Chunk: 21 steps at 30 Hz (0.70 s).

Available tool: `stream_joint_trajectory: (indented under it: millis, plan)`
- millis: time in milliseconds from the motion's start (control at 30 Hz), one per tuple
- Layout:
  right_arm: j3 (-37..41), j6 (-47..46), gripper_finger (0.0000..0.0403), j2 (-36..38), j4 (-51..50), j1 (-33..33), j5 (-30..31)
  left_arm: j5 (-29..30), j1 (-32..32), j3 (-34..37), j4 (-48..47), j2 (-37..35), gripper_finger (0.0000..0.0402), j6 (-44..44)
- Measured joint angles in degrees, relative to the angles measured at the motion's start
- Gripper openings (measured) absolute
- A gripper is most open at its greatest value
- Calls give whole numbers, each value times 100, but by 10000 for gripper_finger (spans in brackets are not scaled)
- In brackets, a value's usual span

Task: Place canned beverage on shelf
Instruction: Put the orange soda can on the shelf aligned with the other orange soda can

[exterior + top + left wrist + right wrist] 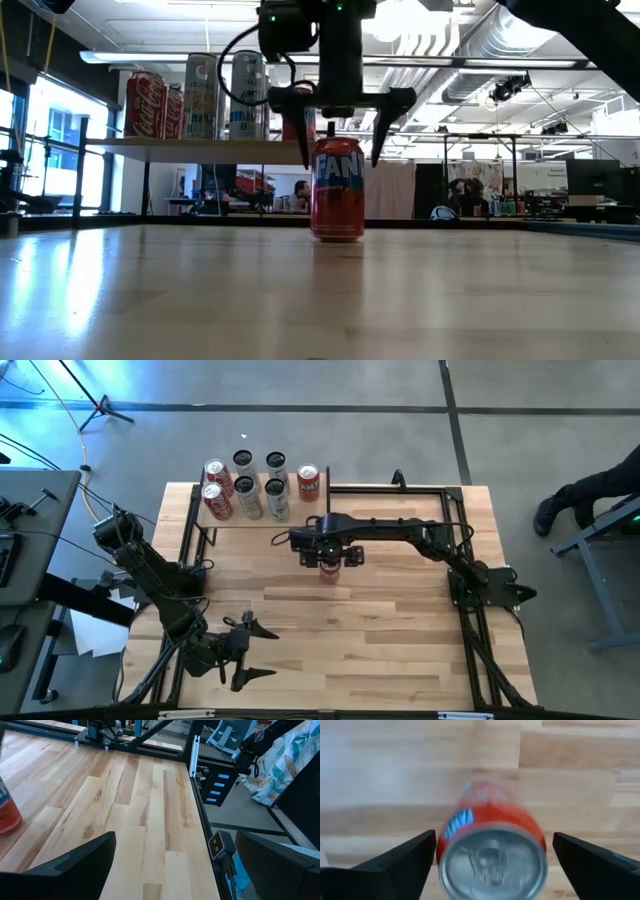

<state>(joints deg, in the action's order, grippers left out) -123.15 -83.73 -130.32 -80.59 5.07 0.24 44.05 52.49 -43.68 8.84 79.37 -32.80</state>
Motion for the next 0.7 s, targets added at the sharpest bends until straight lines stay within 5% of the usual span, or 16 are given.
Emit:
stream_joint_trajectory:
  millis: [400,533,700]
  plan:
    - [-7,-182,399,4,-67,-1051,585,0,-2,0,0,0,388,0]
    - [-9,-876,399,7,40,-1823,1722,0,-1,0,-1,0,388,0]
    - [276,-2197,399,35,155,-2875,4148,0,-2,0,0,0,388,0]
